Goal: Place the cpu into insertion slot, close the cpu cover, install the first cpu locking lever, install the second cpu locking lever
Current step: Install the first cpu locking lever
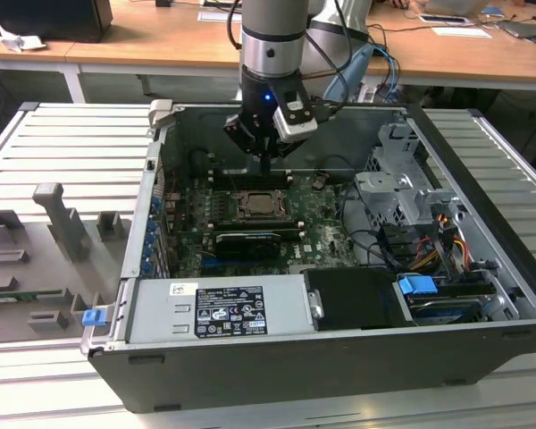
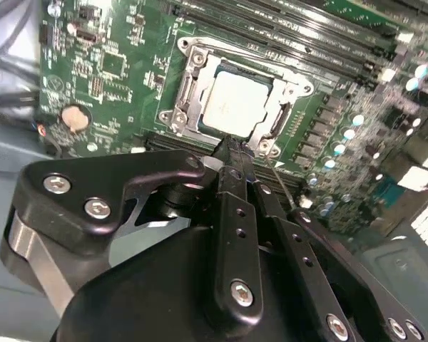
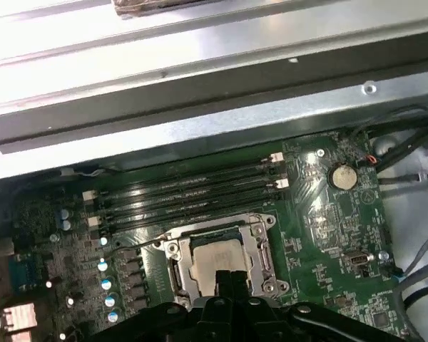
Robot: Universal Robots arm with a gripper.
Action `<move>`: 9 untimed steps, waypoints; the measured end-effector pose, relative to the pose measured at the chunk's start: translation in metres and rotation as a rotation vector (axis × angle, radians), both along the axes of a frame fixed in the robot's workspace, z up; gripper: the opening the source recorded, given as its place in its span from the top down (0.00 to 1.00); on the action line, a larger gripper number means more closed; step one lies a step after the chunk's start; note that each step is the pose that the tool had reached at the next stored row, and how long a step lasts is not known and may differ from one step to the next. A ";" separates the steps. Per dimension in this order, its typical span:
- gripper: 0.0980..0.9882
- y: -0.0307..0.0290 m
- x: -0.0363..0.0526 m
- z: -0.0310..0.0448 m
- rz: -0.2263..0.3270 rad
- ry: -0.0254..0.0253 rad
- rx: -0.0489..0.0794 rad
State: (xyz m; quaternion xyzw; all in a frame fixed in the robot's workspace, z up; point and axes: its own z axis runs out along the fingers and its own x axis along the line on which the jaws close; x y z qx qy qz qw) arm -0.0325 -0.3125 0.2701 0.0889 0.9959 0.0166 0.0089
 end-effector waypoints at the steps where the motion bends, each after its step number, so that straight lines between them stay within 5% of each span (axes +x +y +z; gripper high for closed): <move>1: 0.99 0.0000 0.0000 0.0001 0.019 0.0050 0.006; 3: 0.99 0.0000 -0.0001 0.0000 0.040 0.0079 0.016; 9: 0.99 0.0000 -0.0001 -0.0006 0.165 0.0091 0.016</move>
